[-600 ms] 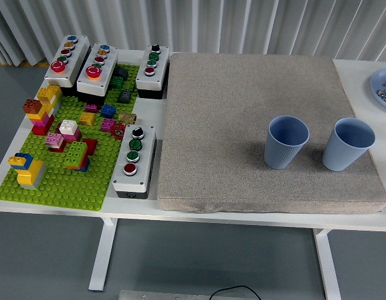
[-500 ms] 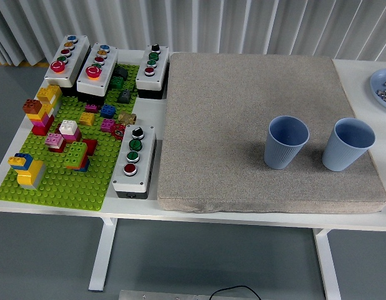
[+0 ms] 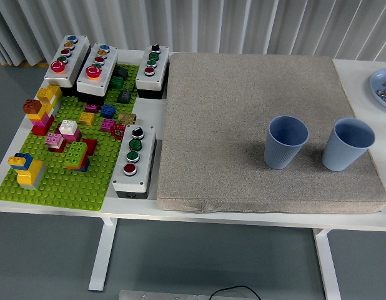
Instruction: Pick cup pour cup place
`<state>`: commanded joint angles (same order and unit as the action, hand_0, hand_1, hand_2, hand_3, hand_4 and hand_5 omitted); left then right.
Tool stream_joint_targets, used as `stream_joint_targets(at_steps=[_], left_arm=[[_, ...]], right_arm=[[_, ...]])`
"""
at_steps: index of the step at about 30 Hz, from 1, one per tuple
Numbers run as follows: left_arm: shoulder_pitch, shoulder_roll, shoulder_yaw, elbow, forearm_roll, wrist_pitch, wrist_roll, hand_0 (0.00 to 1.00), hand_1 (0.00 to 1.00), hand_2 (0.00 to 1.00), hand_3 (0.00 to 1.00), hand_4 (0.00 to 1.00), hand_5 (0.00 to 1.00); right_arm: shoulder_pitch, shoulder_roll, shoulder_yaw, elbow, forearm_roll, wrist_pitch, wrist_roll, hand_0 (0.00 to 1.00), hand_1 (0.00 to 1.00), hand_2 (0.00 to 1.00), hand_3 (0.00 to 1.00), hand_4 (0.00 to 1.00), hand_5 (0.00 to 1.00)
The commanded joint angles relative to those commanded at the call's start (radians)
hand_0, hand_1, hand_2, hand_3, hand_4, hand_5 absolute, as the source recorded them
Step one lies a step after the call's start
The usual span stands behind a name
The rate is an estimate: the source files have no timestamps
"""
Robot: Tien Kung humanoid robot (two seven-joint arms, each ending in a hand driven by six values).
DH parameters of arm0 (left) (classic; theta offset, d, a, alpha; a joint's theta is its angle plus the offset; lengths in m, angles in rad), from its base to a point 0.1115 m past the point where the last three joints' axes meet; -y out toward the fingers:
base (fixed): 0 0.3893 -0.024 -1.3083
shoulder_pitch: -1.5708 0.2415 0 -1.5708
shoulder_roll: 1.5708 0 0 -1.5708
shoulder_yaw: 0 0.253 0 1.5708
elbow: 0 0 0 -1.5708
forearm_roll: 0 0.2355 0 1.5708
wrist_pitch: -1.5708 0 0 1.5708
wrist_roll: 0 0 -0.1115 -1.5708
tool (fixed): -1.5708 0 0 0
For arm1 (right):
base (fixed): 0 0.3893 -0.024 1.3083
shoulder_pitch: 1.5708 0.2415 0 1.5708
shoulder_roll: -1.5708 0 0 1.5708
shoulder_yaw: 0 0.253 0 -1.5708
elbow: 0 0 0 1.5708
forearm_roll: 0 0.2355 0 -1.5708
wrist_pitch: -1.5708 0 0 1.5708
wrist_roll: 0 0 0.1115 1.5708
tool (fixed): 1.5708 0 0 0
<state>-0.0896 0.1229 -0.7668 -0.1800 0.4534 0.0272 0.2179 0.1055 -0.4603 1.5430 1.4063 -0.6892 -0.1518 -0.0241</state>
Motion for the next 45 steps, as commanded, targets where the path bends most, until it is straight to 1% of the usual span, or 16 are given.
stream_joint_targets(at_steps=[5,6,8,11,12,22,26,29,30,35,36,39,41,42,44,45], left_arm=[[0.001,0.0,0.0,0.0,0.002,-0.002,0.0,0.731,0.769,0.818,0.65,0.493,0.897],[0.0,0.0,0.001,0.0,0.002,-0.002,0.0,0.731,0.769,0.82,0.652,0.493,0.9],[0.0,-0.001,0.0,0.0,0.003,-0.002,0.0,0.731,0.769,0.82,0.652,0.493,0.9],[-0.002,-0.003,-0.001,0.0,0.003,-0.001,0.0,0.731,0.769,0.82,0.652,0.493,0.9],[-0.003,-0.003,-0.001,0.0,0.003,-0.001,0.0,0.731,0.769,0.82,0.651,0.493,0.899],[-0.006,-0.004,0.001,0.0,0.004,-0.002,0.003,0.731,0.768,0.82,0.652,0.493,0.9],[-0.005,-0.005,0.002,0.0,0.006,-0.003,0.004,0.731,0.767,0.821,0.653,0.494,0.901],[-0.006,-0.005,0.003,0.0,0.007,-0.003,0.005,0.731,0.767,0.821,0.653,0.494,0.901],[-0.006,-0.005,0.004,0.0,0.006,-0.003,0.005,0.733,0.768,0.823,0.657,0.501,0.907],[-0.006,-0.005,0.004,0.0,0.007,-0.003,0.005,0.733,0.768,0.823,0.657,0.501,0.907],[-0.006,-0.005,0.005,0.0,0.007,-0.003,0.006,0.733,0.767,0.824,0.659,0.501,0.909],[-0.006,-0.006,0.006,0.0,0.006,-0.003,0.006,0.733,0.767,0.824,0.659,0.501,0.909],[-0.005,-0.006,0.007,0.0,0.007,-0.003,0.006,0.733,0.767,0.824,0.659,0.501,0.909],[-0.005,-0.006,0.007,0.0,0.008,-0.003,0.007,0.733,0.767,0.823,0.661,0.502,0.911],[-0.004,-0.006,0.01,0.0,0.007,-0.004,0.007,0.733,0.767,0.823,0.661,0.502,0.911],[-0.004,-0.006,0.01,0.0,0.007,-0.004,0.008,0.733,0.767,0.823,0.661,0.502,0.911]], right_arm=[[-0.047,0.003,-0.018,0.009,-0.001,0.008,0.001,0.829,0.743,0.717,0.745,0.645,0.687],[-0.054,0.003,-0.02,0.013,-0.002,0.009,0.0,0.833,0.744,0.717,0.746,0.645,0.664],[-0.066,0.006,-0.024,0.017,-0.002,0.01,0.0,0.833,0.744,0.717,0.746,0.645,0.664],[-0.086,0.016,-0.032,0.022,-0.006,0.009,0.003,0.833,0.744,0.717,0.746,0.645,0.664],[-0.09,0.018,-0.036,0.023,-0.007,0.009,0.003,0.834,0.747,0.718,0.748,0.65,0.646],[-0.157,0.045,-0.084,0.028,-0.021,0.007,0.005,0.834,0.749,0.719,0.749,0.648,0.646],[-0.167,0.05,-0.092,0.032,-0.029,0.007,0.004,0.835,0.75,0.721,0.752,0.65,0.637],[-0.166,0.049,-0.091,0.037,-0.057,0.017,0.004,0.835,0.75,0.721,0.752,0.65,0.637],[-0.166,0.049,-0.089,0.039,-0.069,0.023,0.003,0.845,0.764,0.752,0.769,0.684,0.546],[-0.164,0.049,-0.084,0.045,-0.122,0.036,0.005,0.845,0.764,0.752,0.769,0.684,0.546],[-0.164,0.049,-0.085,0.046,-0.142,0.038,0.002,0.857,0.782,0.792,0.818,0.768,0.352],[-0.166,0.049,-0.087,0.045,-0.174,0.048,-0.003,0.857,0.782,0.792,0.818,0.768,0.352],[-0.167,0.05,-0.088,0.043,-0.22,0.065,-0.012,0.857,0.782,0.792,0.818,0.768,0.352],[-0.167,0.05,-0.088,0.042,-0.227,0.067,-0.013,0.868,0.805,0.843,0.888,0.787,0.253],[-0.17,0.05,-0.087,0.037,-0.266,0.099,-0.026,0.868,0.805,0.843,0.888,0.787,0.253],[-0.17,0.05,-0.087,0.036,-0.277,0.107,-0.028,0.868,0.805,0.843,0.888,0.787,0.253]])
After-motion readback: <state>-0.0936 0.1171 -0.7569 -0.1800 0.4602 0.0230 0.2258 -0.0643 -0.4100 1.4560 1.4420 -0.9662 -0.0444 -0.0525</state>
